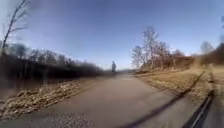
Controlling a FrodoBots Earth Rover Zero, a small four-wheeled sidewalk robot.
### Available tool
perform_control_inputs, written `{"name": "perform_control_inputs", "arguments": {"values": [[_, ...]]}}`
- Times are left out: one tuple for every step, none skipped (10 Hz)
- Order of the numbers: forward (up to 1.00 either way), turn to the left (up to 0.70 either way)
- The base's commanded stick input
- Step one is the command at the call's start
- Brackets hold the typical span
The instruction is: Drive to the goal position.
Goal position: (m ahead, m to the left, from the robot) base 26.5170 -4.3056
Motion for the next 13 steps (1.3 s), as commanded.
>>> {"name": "perform_control_inputs", "arguments": {"values": [[0.85,-0.34],[0.85,-0.34],[0.85,-0.18],[0.85,0.00],[0.85,0.00],[0.85,0.00],[0.85,0.00],[0.22,0.00],[0.00,0.00],[0.00,0.00],[0.00,0.00],[0.00,0.00],[0.00,0.00]]}}
